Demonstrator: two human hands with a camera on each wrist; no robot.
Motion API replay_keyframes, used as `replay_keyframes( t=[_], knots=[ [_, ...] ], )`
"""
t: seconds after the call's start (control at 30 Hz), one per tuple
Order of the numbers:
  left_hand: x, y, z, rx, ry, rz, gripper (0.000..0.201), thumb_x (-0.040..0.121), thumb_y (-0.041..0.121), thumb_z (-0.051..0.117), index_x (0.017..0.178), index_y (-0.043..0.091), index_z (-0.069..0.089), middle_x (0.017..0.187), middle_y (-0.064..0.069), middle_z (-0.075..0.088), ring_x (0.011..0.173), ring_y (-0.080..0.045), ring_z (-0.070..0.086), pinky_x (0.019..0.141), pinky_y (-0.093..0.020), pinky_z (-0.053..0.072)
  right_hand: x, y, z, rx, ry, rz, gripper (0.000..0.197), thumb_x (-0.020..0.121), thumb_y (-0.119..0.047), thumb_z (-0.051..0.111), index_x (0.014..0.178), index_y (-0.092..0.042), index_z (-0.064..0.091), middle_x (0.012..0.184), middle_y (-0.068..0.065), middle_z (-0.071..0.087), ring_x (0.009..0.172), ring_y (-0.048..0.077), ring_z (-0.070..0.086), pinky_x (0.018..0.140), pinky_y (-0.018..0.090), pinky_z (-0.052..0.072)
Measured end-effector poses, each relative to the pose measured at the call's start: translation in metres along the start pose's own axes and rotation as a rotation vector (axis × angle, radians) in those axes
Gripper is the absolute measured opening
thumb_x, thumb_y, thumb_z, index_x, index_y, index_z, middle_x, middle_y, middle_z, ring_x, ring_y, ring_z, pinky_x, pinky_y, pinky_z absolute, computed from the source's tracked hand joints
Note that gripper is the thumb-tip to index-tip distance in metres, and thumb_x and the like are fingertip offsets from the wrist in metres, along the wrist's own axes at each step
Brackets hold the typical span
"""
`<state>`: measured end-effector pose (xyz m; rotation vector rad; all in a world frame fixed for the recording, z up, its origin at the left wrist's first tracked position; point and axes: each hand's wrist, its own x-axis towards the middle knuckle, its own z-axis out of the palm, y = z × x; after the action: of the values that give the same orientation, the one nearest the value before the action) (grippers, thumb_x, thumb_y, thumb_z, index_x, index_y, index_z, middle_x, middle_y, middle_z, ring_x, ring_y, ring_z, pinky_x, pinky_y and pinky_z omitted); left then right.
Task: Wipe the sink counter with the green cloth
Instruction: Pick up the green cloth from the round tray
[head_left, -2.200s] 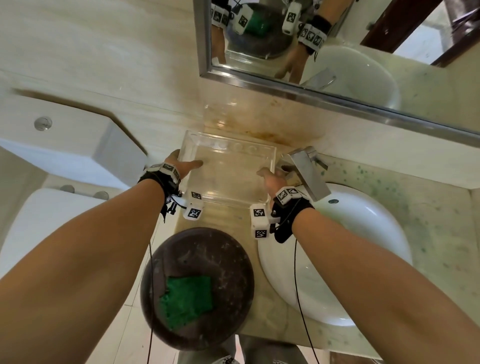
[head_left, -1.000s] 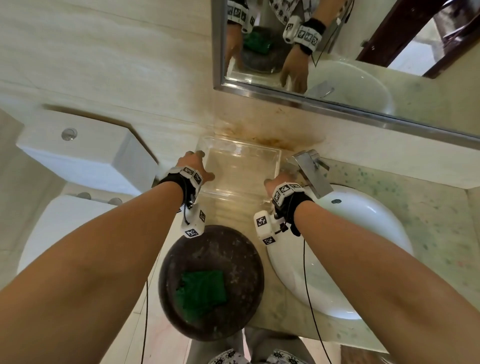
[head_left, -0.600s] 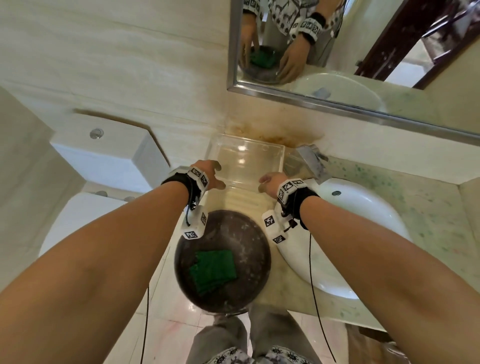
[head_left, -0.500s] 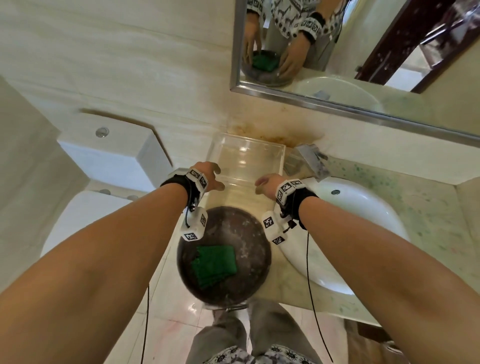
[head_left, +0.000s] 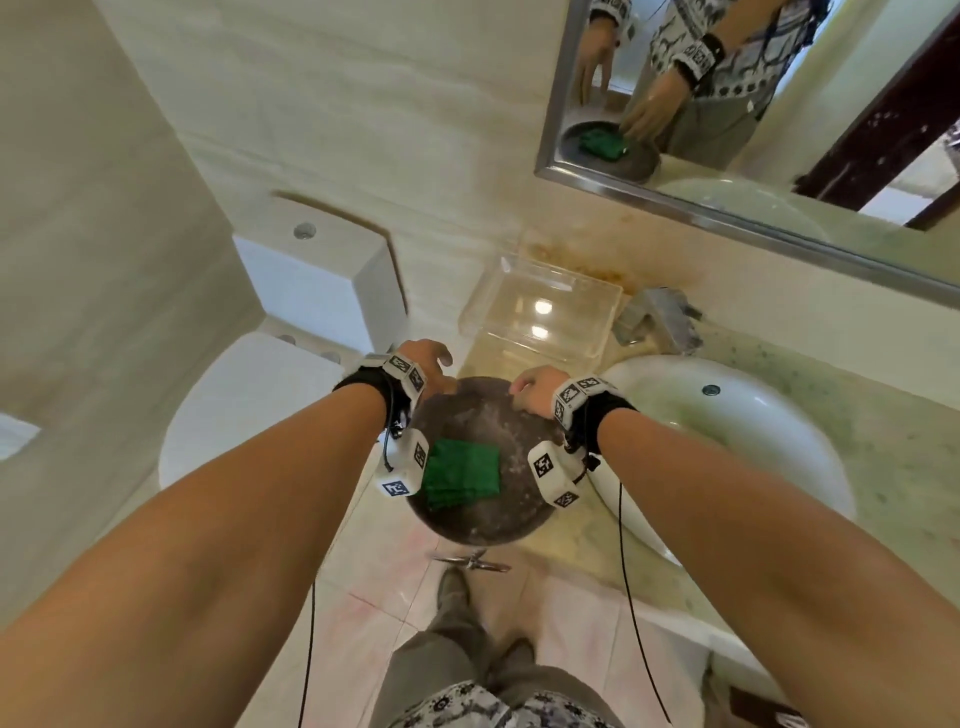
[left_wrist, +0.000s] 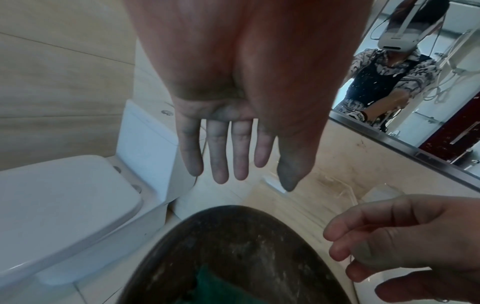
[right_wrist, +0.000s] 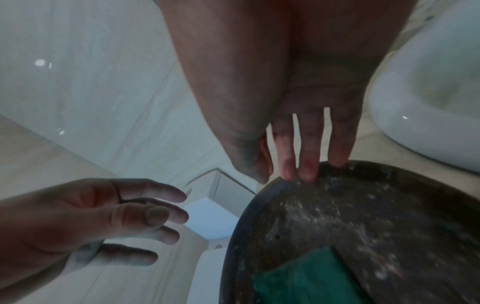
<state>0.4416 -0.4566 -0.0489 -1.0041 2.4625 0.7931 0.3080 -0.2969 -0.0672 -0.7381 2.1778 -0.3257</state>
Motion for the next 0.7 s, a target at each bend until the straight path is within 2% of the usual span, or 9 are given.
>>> replay_keyframes(
  t=[0.17,0.27,0.33,0.43,0.57,0.7],
  knots=[
    [-0.032,-0.006,0.019,0.022,0.005,-0.032,0.049,0.084,0.036,0.072,0.126,0.016,0.059,0.122,-0.006,0.065,0.112,-0.027,0.06,0.095,-0.035,0.049,-0.013,0.012,0.026,0.03,-0.026,-0.018,0.013,0.087,-0.024,0.058,0.08,-0.033,0.065,0.088,-0.004,0.066,0.087,0.021,0.063,0.084,0.035,0.055],
    [-0.049,-0.007,0.033,0.036,0.009,-0.04,0.044,0.087,0.032,0.07,0.124,0.011,0.06,0.12,-0.01,0.065,0.111,-0.029,0.06,0.096,-0.037,0.049,-0.019,0.018,0.044,0.084,-0.059,-0.002,0.012,0.084,-0.02,0.064,0.077,-0.029,0.067,0.079,-0.002,0.065,0.083,0.024,0.063,0.081,0.036,0.055],
    [-0.055,-0.012,0.044,0.026,0.0,-0.04,0.046,0.087,0.03,0.07,0.126,0.01,0.059,0.123,-0.01,0.064,0.114,-0.029,0.059,0.098,-0.037,0.047,-0.021,0.021,0.056,0.105,-0.073,0.009,0.009,0.082,-0.016,0.067,0.084,-0.024,0.07,0.077,-0.001,0.065,0.08,0.023,0.063,0.079,0.034,0.055],
    [-0.054,-0.022,0.059,0.0,-0.042,-0.044,0.05,0.085,0.029,0.072,0.129,0.013,0.057,0.128,-0.008,0.061,0.116,-0.028,0.058,0.1,-0.036,0.046,-0.022,0.023,0.072,0.126,-0.08,0.051,0.012,0.079,-0.018,0.069,0.09,-0.023,0.07,0.091,0.002,0.067,0.088,0.025,0.065,0.085,0.036,0.055],
    [-0.041,-0.036,0.077,-0.029,-0.084,-0.046,0.053,0.084,0.028,0.073,0.132,0.015,0.055,0.129,-0.006,0.061,0.117,-0.027,0.057,0.099,-0.034,0.044,-0.013,0.026,0.089,0.125,-0.074,0.118,0.015,0.081,-0.022,0.068,0.096,-0.025,0.064,0.104,0.007,0.067,0.09,0.027,0.065,0.085,0.037,0.054],
    [-0.021,-0.045,0.087,-0.017,-0.085,-0.008,0.059,0.081,0.028,0.074,0.135,0.016,0.053,0.132,-0.007,0.059,0.115,-0.027,0.058,0.097,-0.035,0.048,-0.002,0.031,0.098,0.055,-0.042,0.194,0.028,0.085,-0.027,0.063,0.112,-0.023,0.059,0.115,0.006,0.061,0.102,0.028,0.062,0.089,0.035,0.052]
  ],
)
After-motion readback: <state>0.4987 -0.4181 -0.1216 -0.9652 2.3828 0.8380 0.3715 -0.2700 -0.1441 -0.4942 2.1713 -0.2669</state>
